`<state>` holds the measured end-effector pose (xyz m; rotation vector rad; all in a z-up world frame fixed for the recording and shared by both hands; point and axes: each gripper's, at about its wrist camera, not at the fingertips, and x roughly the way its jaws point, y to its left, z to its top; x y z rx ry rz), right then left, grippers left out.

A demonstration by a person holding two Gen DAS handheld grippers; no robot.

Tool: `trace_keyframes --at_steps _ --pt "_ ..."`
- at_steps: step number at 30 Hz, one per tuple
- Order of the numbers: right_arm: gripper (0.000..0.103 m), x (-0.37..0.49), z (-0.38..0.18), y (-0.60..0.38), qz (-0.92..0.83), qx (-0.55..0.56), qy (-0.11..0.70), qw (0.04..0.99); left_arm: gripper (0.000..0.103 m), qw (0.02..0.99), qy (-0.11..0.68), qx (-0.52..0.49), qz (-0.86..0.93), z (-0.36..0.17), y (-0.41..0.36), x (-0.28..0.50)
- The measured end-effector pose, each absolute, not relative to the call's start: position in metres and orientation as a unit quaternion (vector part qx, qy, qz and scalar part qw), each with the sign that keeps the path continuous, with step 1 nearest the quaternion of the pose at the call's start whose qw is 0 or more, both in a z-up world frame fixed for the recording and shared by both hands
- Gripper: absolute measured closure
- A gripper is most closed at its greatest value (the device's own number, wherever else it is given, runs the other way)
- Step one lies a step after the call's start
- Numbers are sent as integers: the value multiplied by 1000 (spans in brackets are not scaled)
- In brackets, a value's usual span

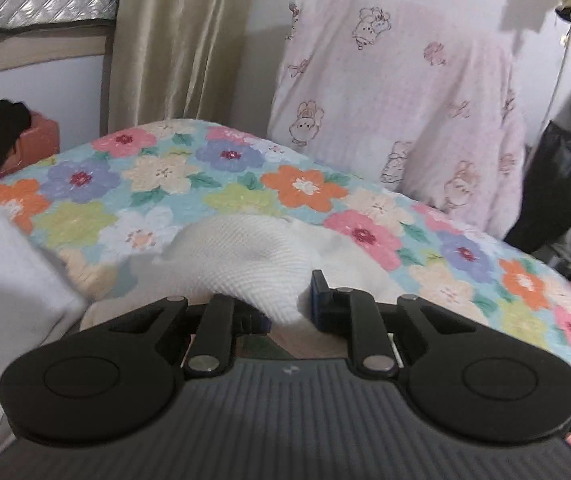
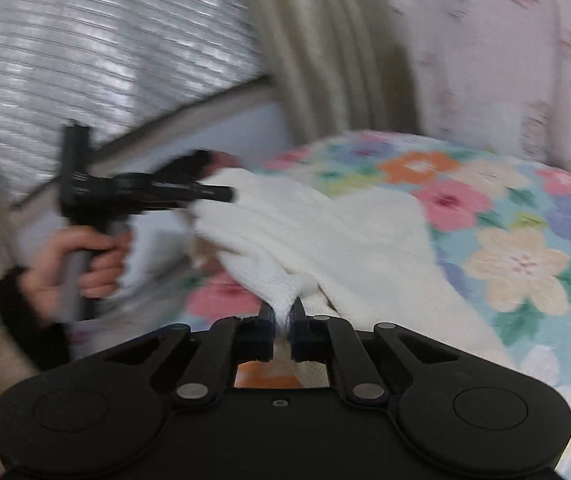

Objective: Fold clothes
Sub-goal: 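Grasp the garment edge with the left gripper while the right gripper holds another edge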

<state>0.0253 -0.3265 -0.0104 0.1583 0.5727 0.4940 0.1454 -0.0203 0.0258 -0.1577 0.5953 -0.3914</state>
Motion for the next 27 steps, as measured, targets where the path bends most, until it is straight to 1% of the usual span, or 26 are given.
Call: trace_keyframes --at_steps 4,9,12,14,16,17,19,20,21,22,23,25,27 --pt "94 -2 9 -301 249 31 271 929 87 940 278 -65 -186 47 -2 113" --pt "94 10 50 -318 245 46 234 940 87 949 239 -65 -197 94 -3 109" --pt "94 41 69 -341 204 49 202 957 86 952 215 -52 -210 115 -39 143" --pt "94 68 73 -360 146 55 194 968 85 951 207 -28 -229 123 -81 169" --pt "94 96 66 -382 75 67 201 974 81 947 191 3 -257 123 -134 194" --pt "94 108 59 -398 31 75 205 975 77 945 177 13 -274 124 -157 202" --pt "94 127 44 -432 -65 80 205 973 64 938 159 29 -308 126 -200 214" --pt "94 132 35 -451 -116 71 199 971 49 935 159 36 -315 126 -215 218" --pt "94 131 26 -473 -163 72 194 965 44 933 163 42 -318 125 -227 220" --pt "94 130 14 -497 -211 71 197 955 42 933 177 45 -311 120 -234 223" --pt "94 131 -3 -521 -251 74 221 940 38 933 190 49 -303 114 -241 225" --pt "94 131 -37 -565 -304 100 277 906 38 928 224 58 -293 94 -247 230" --pt "94 129 -60 -591 -304 151 318 885 38 921 261 72 -279 61 -246 239"
